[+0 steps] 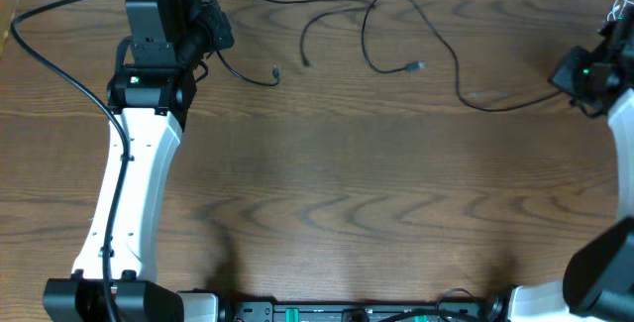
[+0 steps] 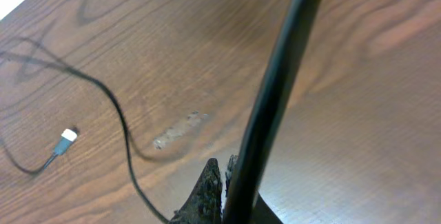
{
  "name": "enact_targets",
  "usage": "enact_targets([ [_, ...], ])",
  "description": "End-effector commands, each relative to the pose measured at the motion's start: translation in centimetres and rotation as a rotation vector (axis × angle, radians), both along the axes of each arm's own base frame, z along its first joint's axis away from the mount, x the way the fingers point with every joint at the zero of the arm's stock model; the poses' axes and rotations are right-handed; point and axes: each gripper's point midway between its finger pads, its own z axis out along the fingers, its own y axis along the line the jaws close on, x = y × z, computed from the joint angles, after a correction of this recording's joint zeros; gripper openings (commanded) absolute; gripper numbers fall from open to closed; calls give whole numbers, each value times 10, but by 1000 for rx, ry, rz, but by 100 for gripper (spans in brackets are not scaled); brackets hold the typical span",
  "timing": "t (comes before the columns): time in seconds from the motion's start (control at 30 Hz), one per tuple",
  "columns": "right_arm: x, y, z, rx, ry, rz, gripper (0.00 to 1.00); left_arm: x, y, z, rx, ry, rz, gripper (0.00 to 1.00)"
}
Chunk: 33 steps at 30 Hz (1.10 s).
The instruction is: Untangle cables
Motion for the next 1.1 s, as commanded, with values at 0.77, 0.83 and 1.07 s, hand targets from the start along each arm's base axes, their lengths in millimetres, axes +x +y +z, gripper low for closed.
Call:
enact_targets([
  [0.77, -78, -42, 439, -543, -938, -119, 1, -11, -55, -60, 21, 215, -107, 7],
  [0.83, -84, -51, 447, -577, -955, -140, 1, -11, -55, -72, 26, 253, -107, 8],
  [1.07, -63, -67, 386, -534, -732, -106, 1, -22, -53, -115, 49, 399, -114, 7],
])
